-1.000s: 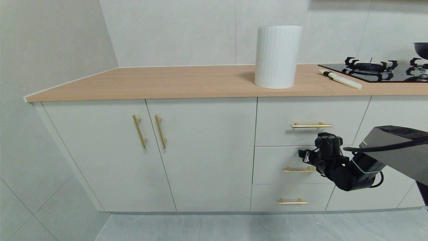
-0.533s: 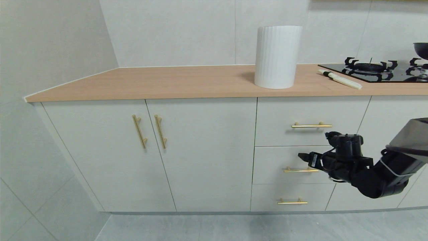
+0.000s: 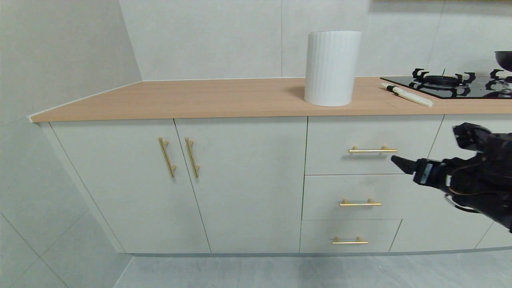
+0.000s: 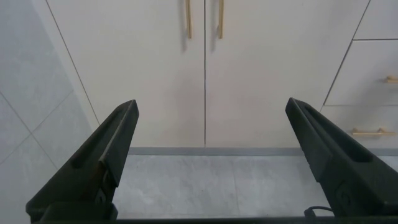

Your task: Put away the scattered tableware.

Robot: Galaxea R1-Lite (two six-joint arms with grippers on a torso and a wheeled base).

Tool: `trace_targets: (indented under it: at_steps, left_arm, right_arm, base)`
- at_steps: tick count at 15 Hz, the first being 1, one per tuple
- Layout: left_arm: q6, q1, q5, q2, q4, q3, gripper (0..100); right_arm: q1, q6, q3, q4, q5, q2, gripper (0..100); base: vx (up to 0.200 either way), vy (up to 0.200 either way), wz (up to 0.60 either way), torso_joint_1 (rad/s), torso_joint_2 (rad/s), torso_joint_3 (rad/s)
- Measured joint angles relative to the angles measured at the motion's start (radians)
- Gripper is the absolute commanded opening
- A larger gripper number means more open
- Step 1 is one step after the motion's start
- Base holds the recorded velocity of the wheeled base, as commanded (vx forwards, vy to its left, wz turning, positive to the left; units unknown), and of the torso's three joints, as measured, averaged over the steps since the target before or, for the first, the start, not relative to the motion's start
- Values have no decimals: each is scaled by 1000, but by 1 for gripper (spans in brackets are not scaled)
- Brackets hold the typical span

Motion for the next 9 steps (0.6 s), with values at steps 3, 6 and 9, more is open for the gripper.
trace_targets:
  at_steps: [3, 6, 9]
  left_arm:
    - [0, 0, 0, 0, 0, 0, 100]
    - [0, 0, 0, 0, 0, 0, 100]
    - [0, 0, 0, 0, 0, 0, 100]
  right_arm:
    - [-6, -99, 179, 6, -67, -322, 100]
    - [-11, -191, 337, 91, -134, -655, 100]
    - [-15, -258, 414, 362, -179, -1014, 100]
  base:
    - [0, 0, 0, 0, 0, 0]
    - [0, 0, 0, 0, 0, 0]
    - [0, 0, 0, 0, 0, 0]
